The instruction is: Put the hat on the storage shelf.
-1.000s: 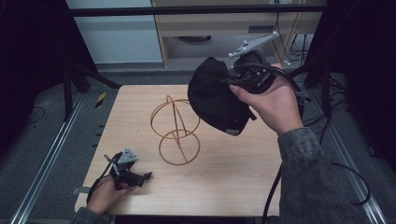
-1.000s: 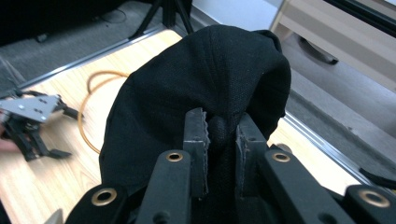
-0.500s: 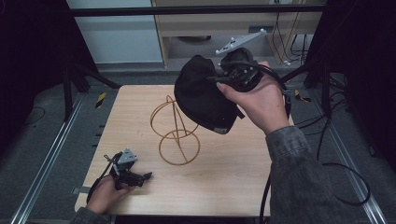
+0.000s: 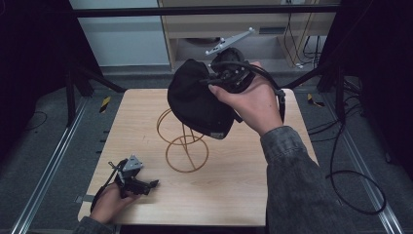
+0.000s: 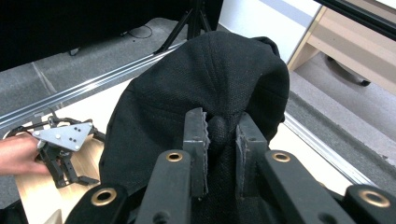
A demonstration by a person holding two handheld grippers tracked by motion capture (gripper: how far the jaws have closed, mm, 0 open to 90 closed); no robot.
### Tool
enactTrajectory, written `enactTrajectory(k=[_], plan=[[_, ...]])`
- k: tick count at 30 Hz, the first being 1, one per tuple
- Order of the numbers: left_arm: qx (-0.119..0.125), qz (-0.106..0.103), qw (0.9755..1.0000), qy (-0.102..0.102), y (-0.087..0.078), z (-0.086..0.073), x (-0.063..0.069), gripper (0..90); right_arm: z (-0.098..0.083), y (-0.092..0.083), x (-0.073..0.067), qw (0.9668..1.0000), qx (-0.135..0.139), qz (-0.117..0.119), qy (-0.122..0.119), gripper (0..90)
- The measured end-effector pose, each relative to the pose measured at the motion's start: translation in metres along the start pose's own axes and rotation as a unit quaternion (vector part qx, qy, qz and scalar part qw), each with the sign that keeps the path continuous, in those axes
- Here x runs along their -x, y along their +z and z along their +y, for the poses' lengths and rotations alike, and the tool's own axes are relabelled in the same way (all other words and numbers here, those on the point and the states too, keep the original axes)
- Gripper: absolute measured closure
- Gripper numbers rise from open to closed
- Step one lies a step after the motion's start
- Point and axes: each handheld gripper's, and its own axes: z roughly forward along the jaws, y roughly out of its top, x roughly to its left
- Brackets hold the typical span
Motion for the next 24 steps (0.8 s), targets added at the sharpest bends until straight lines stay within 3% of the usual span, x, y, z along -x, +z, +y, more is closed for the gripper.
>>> enactTrajectory(k=[24], plan=[[0.000, 0.000, 1.0000, -0.001, 0.000, 0.000, 0.000, 0.0, 0.016, 0.035, -0.017, 0.9990, -0.015, 0.042, -0.009, 77.9]])
